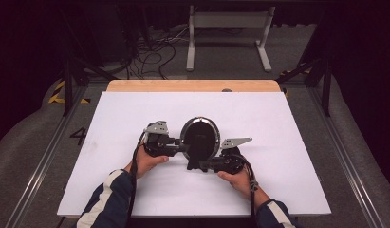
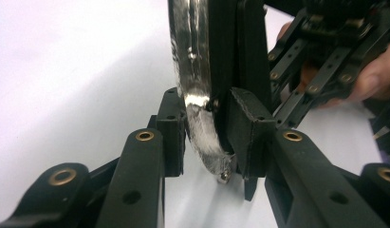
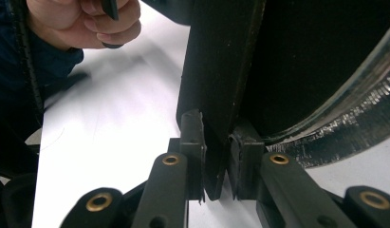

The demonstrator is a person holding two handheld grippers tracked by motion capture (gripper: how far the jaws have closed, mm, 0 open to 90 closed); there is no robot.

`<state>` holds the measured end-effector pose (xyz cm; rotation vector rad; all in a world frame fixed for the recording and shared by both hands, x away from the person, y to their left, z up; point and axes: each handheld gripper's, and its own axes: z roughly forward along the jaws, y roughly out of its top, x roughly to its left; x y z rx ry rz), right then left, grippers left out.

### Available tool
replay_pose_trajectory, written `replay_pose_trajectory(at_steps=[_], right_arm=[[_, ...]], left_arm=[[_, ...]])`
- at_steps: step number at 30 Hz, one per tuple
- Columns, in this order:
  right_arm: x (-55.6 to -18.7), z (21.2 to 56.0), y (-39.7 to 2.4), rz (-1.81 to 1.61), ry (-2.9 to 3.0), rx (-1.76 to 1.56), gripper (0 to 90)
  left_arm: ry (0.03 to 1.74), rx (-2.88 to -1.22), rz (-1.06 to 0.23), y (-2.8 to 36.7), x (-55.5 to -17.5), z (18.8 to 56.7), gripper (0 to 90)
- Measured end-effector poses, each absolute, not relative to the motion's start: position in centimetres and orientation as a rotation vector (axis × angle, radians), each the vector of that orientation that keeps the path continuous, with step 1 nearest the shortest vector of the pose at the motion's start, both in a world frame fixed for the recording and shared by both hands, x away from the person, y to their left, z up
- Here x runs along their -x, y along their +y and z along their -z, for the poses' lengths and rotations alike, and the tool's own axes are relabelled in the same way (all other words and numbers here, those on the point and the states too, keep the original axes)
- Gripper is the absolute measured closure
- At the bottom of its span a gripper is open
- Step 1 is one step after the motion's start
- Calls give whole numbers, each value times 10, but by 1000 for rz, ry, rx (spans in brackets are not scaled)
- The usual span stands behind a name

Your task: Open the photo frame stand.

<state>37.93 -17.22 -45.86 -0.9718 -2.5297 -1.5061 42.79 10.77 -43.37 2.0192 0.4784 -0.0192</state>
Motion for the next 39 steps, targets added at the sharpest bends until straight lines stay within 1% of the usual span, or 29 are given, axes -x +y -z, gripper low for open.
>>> replay_pose_trajectory(at_steps=[4, 9, 13, 17, 20, 21, 25, 26, 27, 28, 32, 34, 38, 39], right_arm=[[-379, 458, -172, 1507, -2531, 970, 786], [-379, 457, -172, 1507, -2533, 976, 787], [-379, 457, -172, 1501, -2544, 981, 783], [-379, 455, -173, 1520, -2534, 976, 780], [-378, 453, -172, 1527, -2533, 977, 777], [-378, 453, -172, 1526, -2536, 977, 776], [-378, 451, -173, 1527, -2548, 977, 769], [-378, 451, -173, 1527, -2548, 977, 769], [-378, 450, -173, 1525, -2554, 975, 765], [-378, 450, -173, 1523, -2554, 977, 765], [-377, 450, -171, 1525, -2555, 974, 765], [-377, 450, -170, 1498, -2574, 977, 762], [-376, 451, -167, 1478, -2601, 981, 766], [-376, 451, -167, 1480, -2600, 983, 767]], left_arm=[[473, -2044, 8, 106, -426, 435, 673], [458, -2097, -78, 102, -421, 434, 631], [457, -2104, -136, 99, -417, 432, 627], [458, -2098, -240, 96, -412, 430, 637], [454, -2099, -275, 96, -411, 430, 644], [448, -2094, -325, 94, -410, 430, 644], [450, -2093, -418, 91, -407, 430, 653], [450, -2093, -418, 91, -407, 430, 662], [460, -2084, -453, 92, -407, 431, 670], [468, -2081, -457, 92, -408, 432, 675], [474, -2083, -503, 91, -407, 433, 675], [475, -2101, -573, 90, -407, 435, 693], [496, -2094, -578, 90, -409, 438, 696], [490, -2107, -597, 89, -408, 438, 695]])
